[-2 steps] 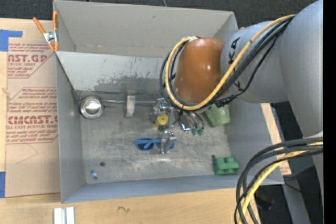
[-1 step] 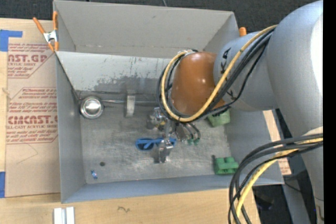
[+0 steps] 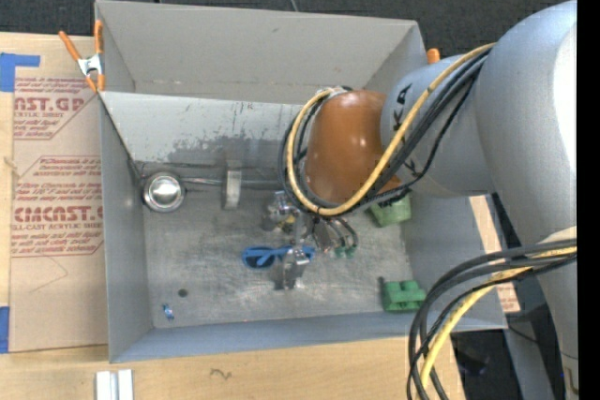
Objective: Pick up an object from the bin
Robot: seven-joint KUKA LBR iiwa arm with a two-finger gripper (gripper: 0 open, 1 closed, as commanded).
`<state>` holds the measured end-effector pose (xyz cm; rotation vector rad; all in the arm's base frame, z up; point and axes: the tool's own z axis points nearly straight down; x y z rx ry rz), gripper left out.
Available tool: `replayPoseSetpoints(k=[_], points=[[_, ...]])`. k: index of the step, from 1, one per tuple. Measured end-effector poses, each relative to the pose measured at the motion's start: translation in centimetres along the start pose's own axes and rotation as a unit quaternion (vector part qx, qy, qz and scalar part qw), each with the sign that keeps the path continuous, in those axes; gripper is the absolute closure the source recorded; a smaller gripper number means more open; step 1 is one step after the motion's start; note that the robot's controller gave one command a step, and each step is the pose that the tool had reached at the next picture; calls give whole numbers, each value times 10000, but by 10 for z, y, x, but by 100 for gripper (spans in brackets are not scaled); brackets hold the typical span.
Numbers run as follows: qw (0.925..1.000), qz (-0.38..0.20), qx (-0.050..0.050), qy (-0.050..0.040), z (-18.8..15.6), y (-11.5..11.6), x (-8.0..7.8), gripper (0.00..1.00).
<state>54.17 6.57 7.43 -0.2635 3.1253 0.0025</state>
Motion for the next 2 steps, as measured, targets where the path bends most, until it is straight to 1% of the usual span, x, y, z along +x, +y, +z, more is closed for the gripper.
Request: replayPoseSetpoints(k=[1,2], points=[[10000,-5,-2,34,-1,0,1,100],[10000,-5,7,-15,-78,1,-2,100]])
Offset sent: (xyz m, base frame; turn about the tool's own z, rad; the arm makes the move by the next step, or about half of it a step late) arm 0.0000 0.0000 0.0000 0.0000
